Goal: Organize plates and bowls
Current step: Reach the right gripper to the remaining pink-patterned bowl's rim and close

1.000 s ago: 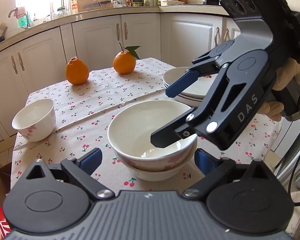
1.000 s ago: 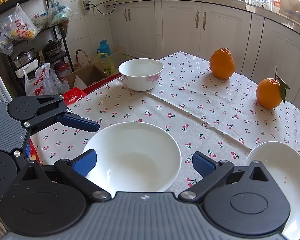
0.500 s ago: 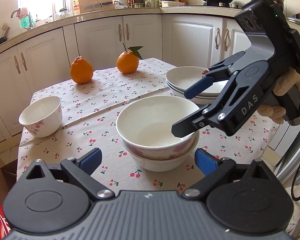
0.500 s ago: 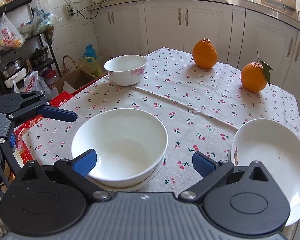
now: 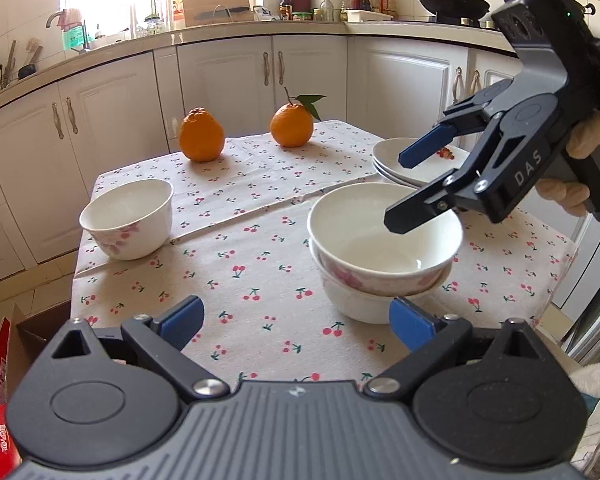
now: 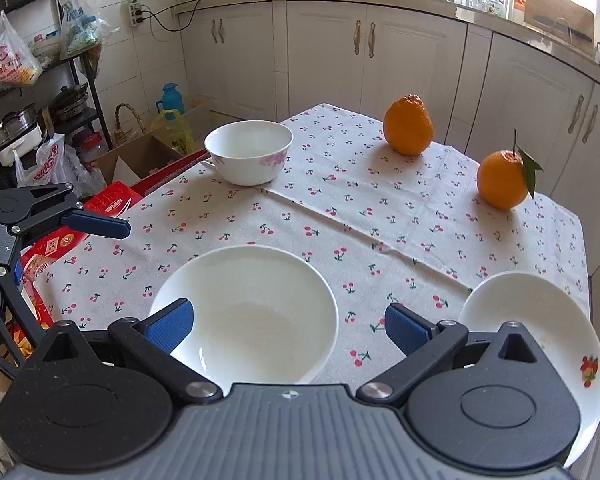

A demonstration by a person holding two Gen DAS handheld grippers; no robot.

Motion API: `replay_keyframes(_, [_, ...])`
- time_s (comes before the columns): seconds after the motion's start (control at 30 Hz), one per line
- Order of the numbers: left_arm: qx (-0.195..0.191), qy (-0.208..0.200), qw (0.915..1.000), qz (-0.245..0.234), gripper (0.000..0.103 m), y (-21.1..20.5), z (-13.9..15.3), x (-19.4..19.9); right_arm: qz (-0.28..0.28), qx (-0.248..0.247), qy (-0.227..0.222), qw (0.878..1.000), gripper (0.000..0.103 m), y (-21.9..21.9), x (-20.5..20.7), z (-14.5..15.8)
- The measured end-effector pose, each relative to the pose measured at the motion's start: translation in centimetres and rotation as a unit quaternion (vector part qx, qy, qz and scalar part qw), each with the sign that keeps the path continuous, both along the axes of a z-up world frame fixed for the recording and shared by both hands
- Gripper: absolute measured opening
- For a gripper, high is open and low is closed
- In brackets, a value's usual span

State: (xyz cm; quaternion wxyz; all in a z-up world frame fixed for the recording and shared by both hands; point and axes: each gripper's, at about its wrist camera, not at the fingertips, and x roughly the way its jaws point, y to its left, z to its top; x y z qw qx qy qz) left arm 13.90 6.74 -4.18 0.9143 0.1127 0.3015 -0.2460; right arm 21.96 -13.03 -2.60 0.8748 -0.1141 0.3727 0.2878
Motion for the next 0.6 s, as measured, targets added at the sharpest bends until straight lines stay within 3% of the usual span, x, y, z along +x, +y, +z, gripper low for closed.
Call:
replay_keyframes(0.33, [-0.012, -0.009, 0.998, 0.061, 0.099, 4.9, 0.2, 4.1, 0.056, -0.044, -0.023, 0.997, 0.103, 5.8, 4.3, 2.2])
replay_keyframes(0.6, [-0.022, -0.005, 0.997, 0.074, 0.099, 7.0, -0.4, 8.1, 0.092, -0.06, -0.024, 0.994, 0.103, 9.8, 8.5, 2.8])
